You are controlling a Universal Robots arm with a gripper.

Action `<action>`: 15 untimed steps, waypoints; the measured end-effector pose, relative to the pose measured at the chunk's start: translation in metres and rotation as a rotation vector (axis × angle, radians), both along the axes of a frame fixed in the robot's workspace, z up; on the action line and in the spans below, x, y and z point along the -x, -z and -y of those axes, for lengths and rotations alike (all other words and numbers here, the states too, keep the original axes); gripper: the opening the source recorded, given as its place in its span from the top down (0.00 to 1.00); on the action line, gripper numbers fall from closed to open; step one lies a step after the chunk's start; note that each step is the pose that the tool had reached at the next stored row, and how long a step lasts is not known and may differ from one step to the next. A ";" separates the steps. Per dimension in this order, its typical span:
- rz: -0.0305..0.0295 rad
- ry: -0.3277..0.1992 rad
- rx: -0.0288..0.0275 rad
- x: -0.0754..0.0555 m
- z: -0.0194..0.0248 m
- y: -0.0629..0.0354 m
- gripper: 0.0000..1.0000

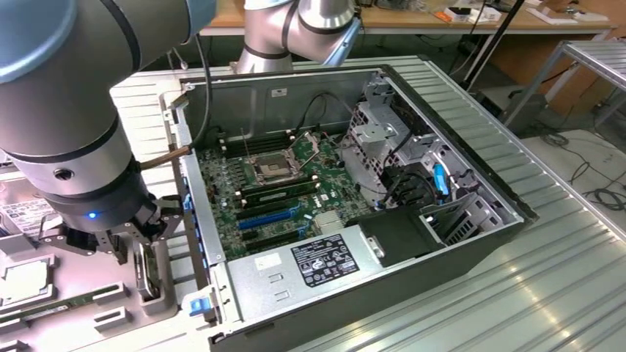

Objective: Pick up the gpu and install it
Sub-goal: 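Pick up the gpu and move the gpu toward the slot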

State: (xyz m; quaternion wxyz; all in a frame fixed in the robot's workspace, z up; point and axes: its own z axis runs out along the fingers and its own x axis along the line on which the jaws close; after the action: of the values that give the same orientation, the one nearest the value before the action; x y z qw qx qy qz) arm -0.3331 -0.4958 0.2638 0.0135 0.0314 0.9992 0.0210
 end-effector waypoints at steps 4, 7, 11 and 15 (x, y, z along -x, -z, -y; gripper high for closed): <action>0.0011 -0.003 0.0000 0.000 -0.0018 0.0119 0.62; 0.0012 -0.004 -0.0002 -0.001 -0.0042 0.0133 0.62; 0.0023 -0.007 -0.0002 -0.001 -0.0096 0.0169 0.62; 0.0036 -0.011 -0.0002 -0.001 -0.0132 0.0198 0.62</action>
State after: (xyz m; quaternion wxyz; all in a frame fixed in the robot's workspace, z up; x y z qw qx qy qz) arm -0.3322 -0.4826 0.2440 0.0152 0.0260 0.9993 0.0213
